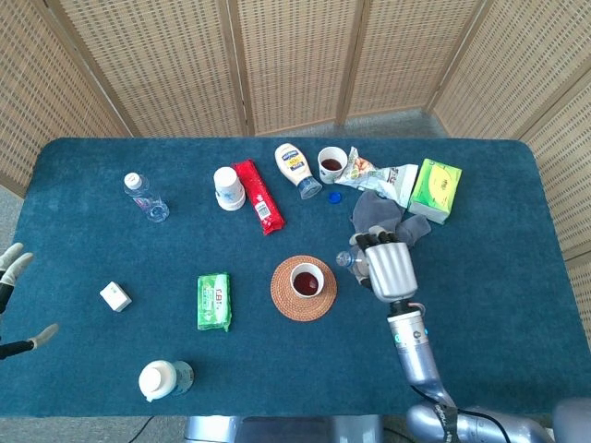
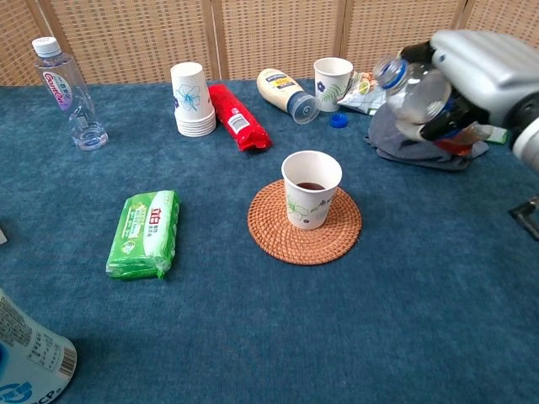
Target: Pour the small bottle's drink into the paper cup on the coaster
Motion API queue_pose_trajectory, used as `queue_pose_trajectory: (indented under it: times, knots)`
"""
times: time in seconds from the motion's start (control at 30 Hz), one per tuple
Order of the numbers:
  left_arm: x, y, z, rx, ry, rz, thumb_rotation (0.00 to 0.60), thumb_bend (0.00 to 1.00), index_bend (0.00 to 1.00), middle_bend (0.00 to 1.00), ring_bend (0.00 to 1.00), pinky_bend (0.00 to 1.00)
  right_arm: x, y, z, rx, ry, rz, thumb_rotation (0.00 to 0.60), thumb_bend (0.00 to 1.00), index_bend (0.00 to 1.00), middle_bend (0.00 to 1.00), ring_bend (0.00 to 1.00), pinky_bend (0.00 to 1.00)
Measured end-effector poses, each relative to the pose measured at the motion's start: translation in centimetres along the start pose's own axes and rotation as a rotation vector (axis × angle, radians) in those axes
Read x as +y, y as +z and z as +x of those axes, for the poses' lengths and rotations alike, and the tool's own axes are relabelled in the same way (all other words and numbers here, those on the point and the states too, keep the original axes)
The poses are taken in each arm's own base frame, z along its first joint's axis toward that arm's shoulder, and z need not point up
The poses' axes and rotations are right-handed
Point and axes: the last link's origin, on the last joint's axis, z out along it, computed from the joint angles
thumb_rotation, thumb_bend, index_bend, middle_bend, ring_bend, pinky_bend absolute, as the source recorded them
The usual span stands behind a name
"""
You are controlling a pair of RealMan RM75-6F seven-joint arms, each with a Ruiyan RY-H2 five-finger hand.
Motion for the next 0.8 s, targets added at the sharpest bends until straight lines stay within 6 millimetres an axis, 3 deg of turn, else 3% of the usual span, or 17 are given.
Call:
queue_pose_trajectory:
  times: [0.4,0.8]
  knots:
    - [0.4,-0.1,-0.4,-0.019,0.002,-0.014,0.600,0.11,0.00,0.00,0.00,0.00,5.8,-1.7,1.5,0.061,0.364,-0.145,0.600,0.79,0.41,0.54,0.29,0.73]
    - [0.5,-0.2,-0.6,-0.066,-0.023,-0.039,0.600,0.11,0.00,0.00,0.00,0.00,11.8,-3.9,0.5,0.143,0.615,-0.290,0.600,0.82,0.41,0.53,0.28,0.73]
